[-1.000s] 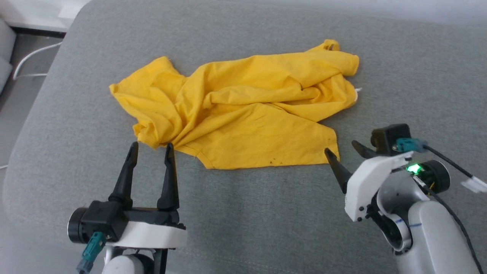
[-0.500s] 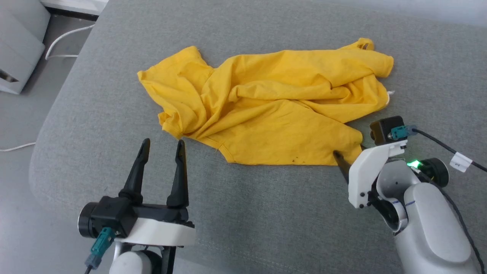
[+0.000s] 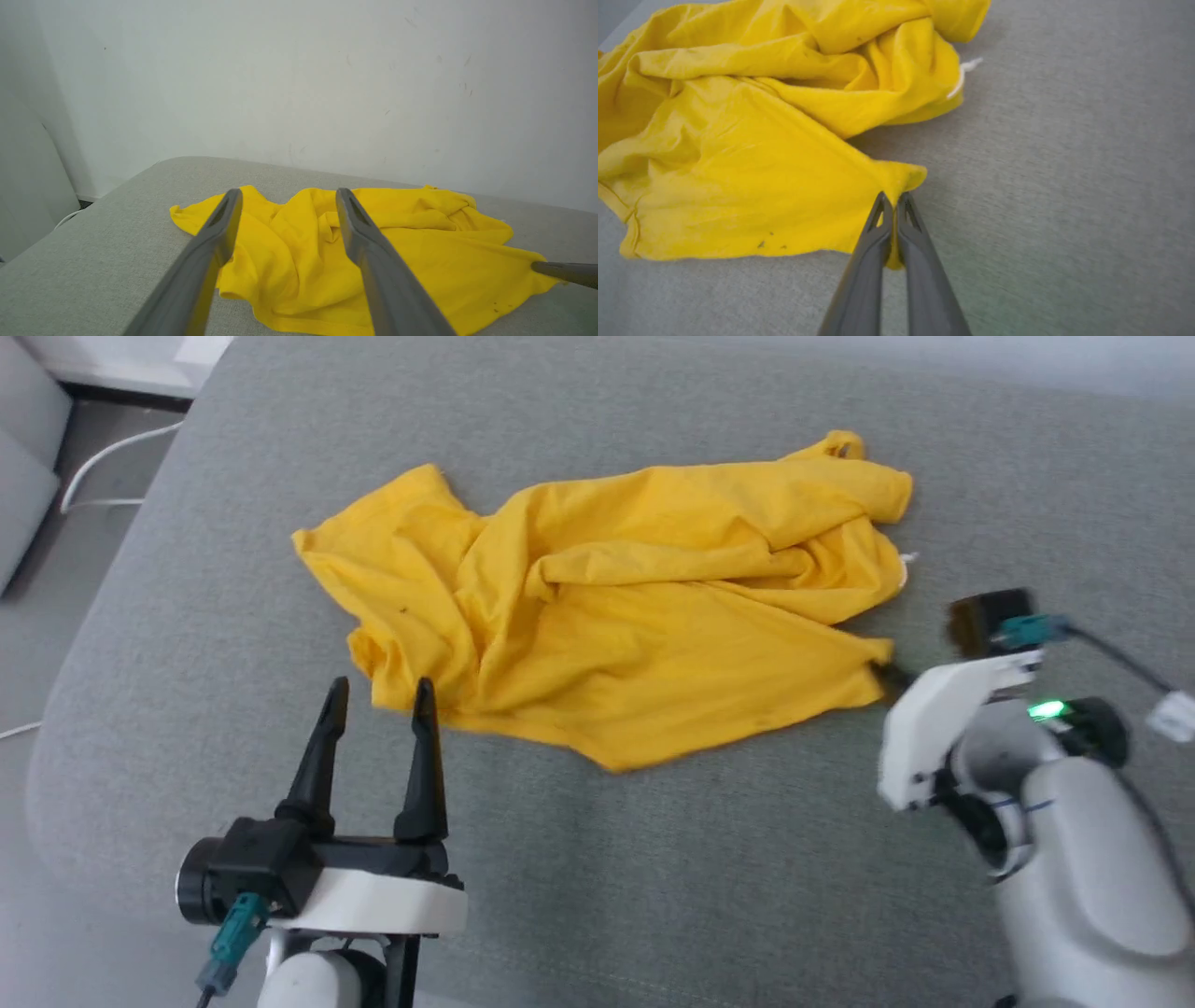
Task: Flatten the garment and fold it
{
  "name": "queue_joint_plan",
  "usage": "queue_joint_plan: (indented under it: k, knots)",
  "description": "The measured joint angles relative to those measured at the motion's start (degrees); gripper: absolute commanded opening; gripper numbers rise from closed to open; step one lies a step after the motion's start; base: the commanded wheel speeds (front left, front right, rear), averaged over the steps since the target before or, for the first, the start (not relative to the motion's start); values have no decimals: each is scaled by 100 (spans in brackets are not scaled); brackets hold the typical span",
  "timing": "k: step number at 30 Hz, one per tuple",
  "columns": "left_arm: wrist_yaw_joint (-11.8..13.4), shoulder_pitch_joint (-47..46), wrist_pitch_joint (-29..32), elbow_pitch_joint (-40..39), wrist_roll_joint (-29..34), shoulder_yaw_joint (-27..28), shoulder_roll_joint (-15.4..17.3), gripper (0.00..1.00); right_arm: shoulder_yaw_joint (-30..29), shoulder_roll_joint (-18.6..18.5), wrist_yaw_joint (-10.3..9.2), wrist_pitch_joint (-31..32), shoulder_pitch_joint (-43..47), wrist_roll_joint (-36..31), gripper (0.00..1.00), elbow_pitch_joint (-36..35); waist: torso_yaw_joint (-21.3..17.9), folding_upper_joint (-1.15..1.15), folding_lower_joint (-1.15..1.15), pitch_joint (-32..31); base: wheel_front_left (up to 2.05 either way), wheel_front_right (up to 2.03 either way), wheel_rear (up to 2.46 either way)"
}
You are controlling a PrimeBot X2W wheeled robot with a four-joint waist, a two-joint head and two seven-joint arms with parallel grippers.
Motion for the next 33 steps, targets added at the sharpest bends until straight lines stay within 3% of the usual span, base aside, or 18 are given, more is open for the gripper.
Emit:
queue_joint_plan:
  k: [8, 13, 17, 19, 20, 25, 33]
  knots:
    - [-36, 18, 0, -20, 16, 97, -4, 100, -1504, -688, 4, 355, 653, -287, 0, -878, -398, 0, 0, -34, 0, 0, 0]
    - [-86, 20, 0, -4, 36, 120, -7, 100, -2442, -598, 4, 460, 1260, -386, 0, -1230, -568, 0, 0, -20, 0, 0, 0]
    - [-110, 20, 0, 10, 64, 157, -9, 100, -2793, -415, 4, 331, 1507, -526, 0, -1300, -642, 0, 0, 16, 0, 0, 0]
    - [-143, 19, 0, 21, 103, 170, -9, 100, -2874, -287, 4, 141, 1503, -546, 49, -1288, -675, 0, 0, 34, 0, 0, 0]
    - [-156, 19, 0, 26, 111, 174, -9, 100, -2875, -245, 4, 11, 1492, -559, 100, -1270, -691, 0, 0, 40, 0, 0, 0]
    - [-178, 20, 0, 40, 160, 176, -9, 100, -2767, -107, 4, -847, 1282, -528, 100, -1341, -746, 0, 0, 28, 0, 0, 0]
    - [-203, 46, 0, -16, 212, 152, -11, 100, -2306, 18, 4, -2469, 1466, -424, 100, -2309, -795, 0, 0, -84, 0, 0, 0]
